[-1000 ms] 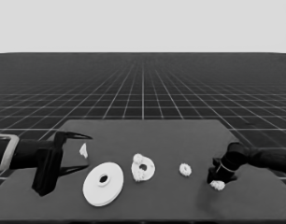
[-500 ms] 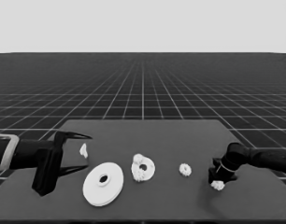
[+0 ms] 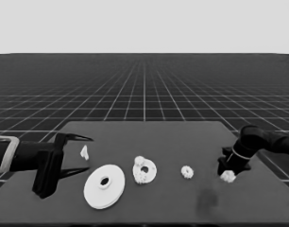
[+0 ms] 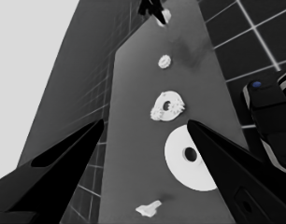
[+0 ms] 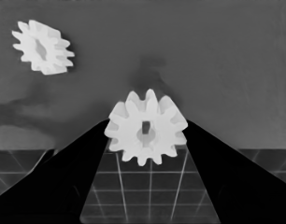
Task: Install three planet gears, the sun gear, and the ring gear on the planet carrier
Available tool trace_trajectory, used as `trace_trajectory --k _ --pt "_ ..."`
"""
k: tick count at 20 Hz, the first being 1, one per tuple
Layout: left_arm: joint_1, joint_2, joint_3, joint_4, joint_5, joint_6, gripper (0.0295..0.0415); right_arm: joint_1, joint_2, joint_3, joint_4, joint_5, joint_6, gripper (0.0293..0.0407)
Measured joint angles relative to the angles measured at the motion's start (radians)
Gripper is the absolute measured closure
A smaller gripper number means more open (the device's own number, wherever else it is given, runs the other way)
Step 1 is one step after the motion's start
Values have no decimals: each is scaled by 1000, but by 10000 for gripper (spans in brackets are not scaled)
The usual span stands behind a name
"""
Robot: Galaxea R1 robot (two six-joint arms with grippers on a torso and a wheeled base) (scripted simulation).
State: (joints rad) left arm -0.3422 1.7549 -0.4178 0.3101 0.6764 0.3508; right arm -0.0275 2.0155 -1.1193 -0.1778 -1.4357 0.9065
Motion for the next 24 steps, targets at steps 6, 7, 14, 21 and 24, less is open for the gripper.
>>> trace_trajectory --k 6,7,14,21,24 --pt "0 0 0 0 0 0 326 40 770 -286 -6 -106 491 388" --pt "0 0 0 0 0 0 326 40 831 -366 -3 -101 463 388" --pt "0 0 0 0 0 0 326 -61 929 -554 -92 -57 377 388" --pt "0 0 0 0 0 0 326 -111 945 -604 -137 -32 349 388" --pt "0 0 0 0 0 0 326 -112 946 -605 -137 -31 349 329"
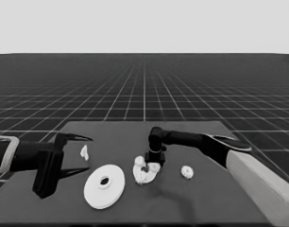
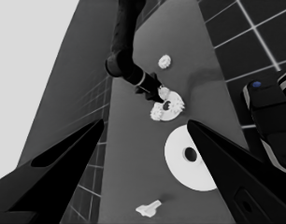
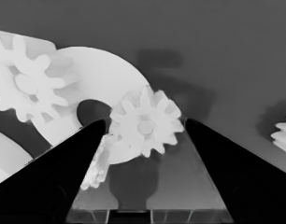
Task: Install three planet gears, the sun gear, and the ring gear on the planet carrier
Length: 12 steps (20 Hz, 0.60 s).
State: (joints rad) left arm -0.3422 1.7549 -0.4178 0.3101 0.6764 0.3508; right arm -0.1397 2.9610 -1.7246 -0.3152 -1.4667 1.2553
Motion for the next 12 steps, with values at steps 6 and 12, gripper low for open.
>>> trace_trajectory --k 6,12 --pt "0 0 0 0 0 0 326 0 0 0 0 0 0 315" --pt "0 0 0 0 0 0 326 133 -29 100 121 -55 58 315"
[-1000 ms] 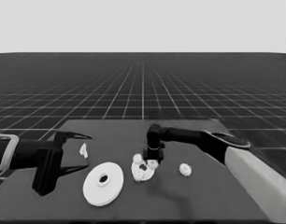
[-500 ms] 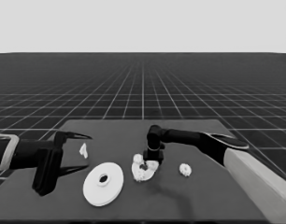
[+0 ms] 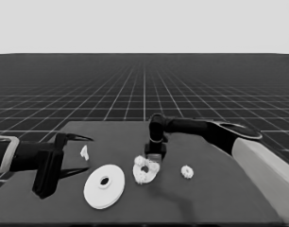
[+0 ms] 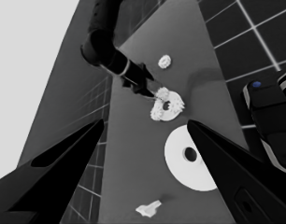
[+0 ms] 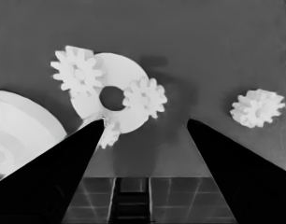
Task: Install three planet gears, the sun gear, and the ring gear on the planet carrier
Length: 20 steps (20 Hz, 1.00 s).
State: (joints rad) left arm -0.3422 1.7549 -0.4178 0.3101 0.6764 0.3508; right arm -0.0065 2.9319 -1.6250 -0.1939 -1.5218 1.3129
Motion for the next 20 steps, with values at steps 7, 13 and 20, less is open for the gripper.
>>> trace_trajectory --k 7,13,20 --pt "0 0 0 0 0 0 326 22 -179 220 23 -3 -4 315" --pt "0 0 0 0 0 0 326 32 -491 323 40 18 -168 315" --pt "0 0 0 0 0 0 326 -152 -459 219 -117 113 -221 315"
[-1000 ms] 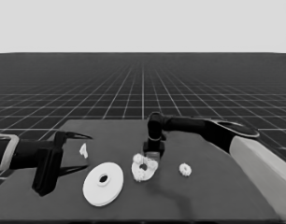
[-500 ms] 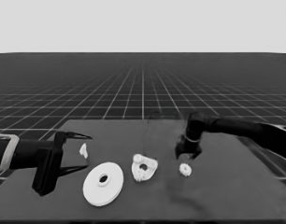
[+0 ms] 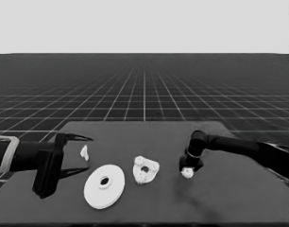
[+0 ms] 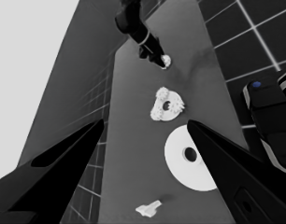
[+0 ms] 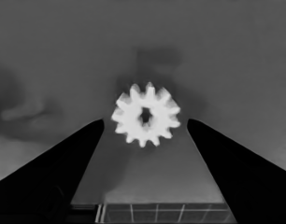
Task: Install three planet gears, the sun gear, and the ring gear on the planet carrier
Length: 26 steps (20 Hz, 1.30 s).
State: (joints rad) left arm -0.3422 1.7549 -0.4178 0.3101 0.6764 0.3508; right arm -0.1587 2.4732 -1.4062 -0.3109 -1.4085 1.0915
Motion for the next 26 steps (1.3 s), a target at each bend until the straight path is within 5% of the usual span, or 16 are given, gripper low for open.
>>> trace_trajectory --k 6,8,9,16,19,26 --pt "0 0 0 0 0 0 326 -20 9 -22 -17 15 -9 315" --pt "0 0 0 0 0 0 326 -21 9 -23 -18 15 -9 386" --pt "0 0 0 0 0 0 326 -21 9 -23 -18 16 -9 390" --pt "0 0 0 0 0 0 326 -21 9 -23 -18 16 -9 390" --pt "0 0 0 0 0 0 326 139 -38 95 116 -75 39 390" --pt "0 0 0 0 0 0 326 183 -41 103 157 -93 42 390"
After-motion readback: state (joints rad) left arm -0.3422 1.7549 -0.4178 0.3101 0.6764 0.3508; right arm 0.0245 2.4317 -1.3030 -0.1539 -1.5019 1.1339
